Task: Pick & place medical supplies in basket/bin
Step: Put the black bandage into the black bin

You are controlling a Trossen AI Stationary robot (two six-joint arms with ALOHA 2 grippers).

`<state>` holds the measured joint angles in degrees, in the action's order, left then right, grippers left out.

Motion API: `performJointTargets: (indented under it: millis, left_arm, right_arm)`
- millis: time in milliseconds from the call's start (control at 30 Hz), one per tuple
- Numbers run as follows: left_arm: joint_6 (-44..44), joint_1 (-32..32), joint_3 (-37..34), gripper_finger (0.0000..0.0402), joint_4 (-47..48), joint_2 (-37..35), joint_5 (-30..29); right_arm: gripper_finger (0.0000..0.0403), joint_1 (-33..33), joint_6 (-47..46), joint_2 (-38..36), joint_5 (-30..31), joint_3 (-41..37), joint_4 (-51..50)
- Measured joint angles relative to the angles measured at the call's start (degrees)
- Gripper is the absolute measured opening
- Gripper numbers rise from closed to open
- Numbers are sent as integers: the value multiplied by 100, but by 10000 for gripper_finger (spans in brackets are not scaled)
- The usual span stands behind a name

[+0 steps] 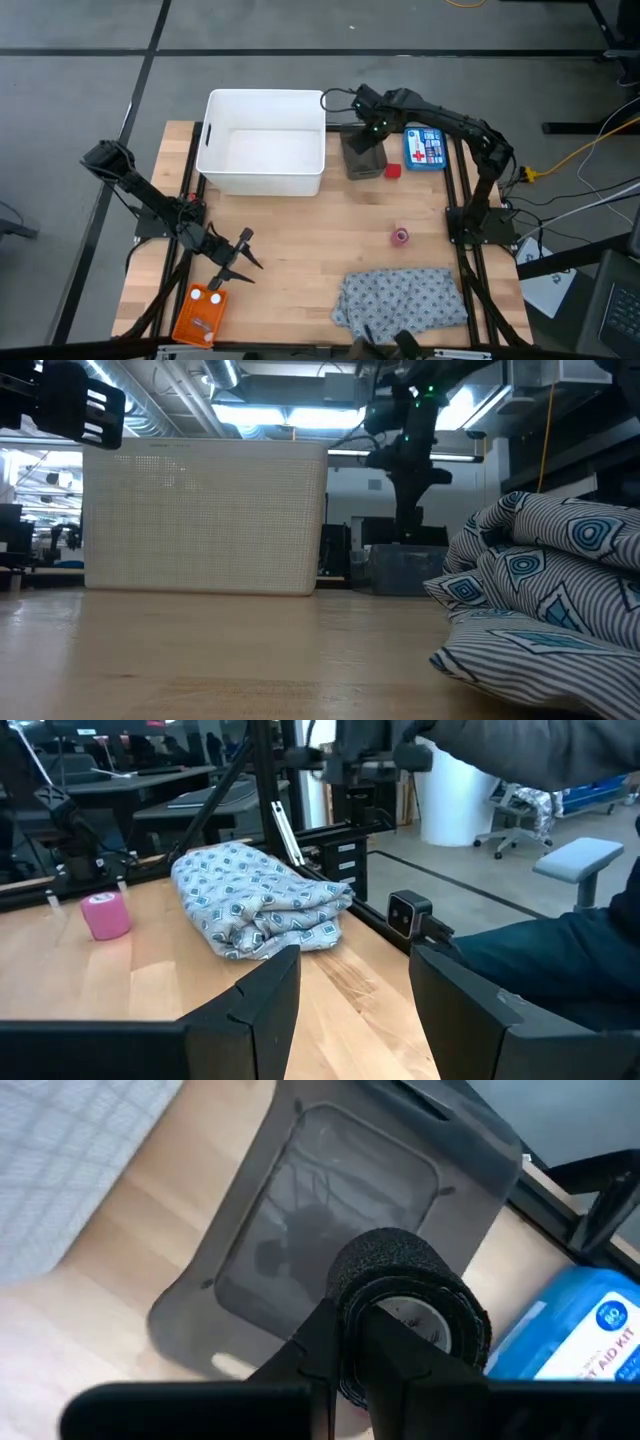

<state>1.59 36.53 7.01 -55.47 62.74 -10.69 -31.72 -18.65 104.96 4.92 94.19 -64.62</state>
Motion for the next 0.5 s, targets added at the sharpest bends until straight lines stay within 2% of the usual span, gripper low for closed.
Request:
performJointTargets:
  millis: [300, 500]
  left_arm:
    - [118, 0, -2, 187, -2, 0, -549]
    - [72, 0, -2, 187, -2, 0, -793]
  right_arm:
    - [29, -523, 549, 581, -632, 0, 724]
    - [29, -763, 740, 914, -615, 0, 785]
